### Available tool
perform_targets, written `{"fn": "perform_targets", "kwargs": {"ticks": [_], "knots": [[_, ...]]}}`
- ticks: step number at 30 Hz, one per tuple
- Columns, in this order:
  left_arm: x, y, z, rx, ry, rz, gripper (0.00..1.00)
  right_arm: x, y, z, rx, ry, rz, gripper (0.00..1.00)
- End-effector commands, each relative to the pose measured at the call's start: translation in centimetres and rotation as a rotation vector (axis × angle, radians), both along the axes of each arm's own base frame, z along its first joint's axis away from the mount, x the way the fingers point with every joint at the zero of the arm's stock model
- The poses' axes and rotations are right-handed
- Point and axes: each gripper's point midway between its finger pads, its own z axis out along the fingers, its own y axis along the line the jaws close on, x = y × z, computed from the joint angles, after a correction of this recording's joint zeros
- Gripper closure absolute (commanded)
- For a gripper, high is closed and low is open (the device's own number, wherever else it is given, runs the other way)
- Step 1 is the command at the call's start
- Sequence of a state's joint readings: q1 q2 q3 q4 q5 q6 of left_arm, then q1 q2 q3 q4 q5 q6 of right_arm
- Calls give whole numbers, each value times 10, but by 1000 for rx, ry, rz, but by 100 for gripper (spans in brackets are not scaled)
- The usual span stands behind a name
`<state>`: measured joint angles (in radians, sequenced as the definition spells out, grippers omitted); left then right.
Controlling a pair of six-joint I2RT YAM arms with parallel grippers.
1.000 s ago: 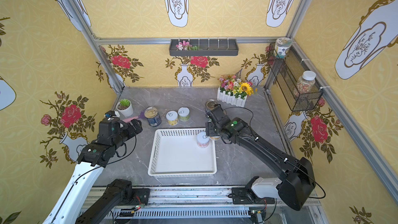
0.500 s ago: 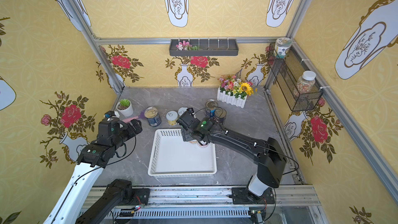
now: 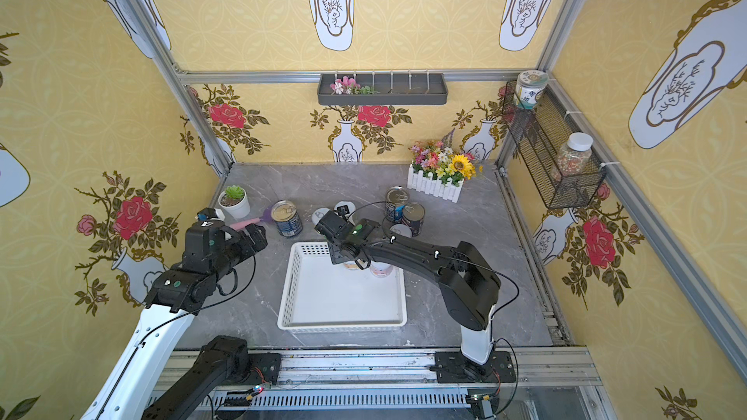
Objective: Put the canned food in the basket
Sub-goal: Place the canned food in the basket.
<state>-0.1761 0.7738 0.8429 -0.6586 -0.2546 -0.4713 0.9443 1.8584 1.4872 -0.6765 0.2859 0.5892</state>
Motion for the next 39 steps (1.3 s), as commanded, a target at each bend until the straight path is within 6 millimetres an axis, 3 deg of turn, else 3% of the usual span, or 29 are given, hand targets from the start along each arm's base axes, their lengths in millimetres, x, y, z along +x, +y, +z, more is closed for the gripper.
{"fn": "perform_targets", "kwargs": {"ticks": [1, 13, 20, 24, 31, 39], "knots": [[1, -1, -1, -1, -1, -10, 0, 12, 12, 3, 28, -40, 5, 31], [1, -2, -1, -3, -2, -13, 0, 32, -6, -37, -54, -1, -44, 31], [1, -2, -2, -1, 0, -15, 0, 34, -15, -46, -70, 7, -58, 30], [1, -2, -2, -2, 0, -17, 0, 33, -18, -50, -84, 3, -57, 23], [1, -2, -1, -1, -2, -14, 0, 31, -18, -44, -82, -8, -43, 10], [0, -2, -1, -2, -3, -15, 0, 28, -14, -17, -53, -52, -21, 5]]}}
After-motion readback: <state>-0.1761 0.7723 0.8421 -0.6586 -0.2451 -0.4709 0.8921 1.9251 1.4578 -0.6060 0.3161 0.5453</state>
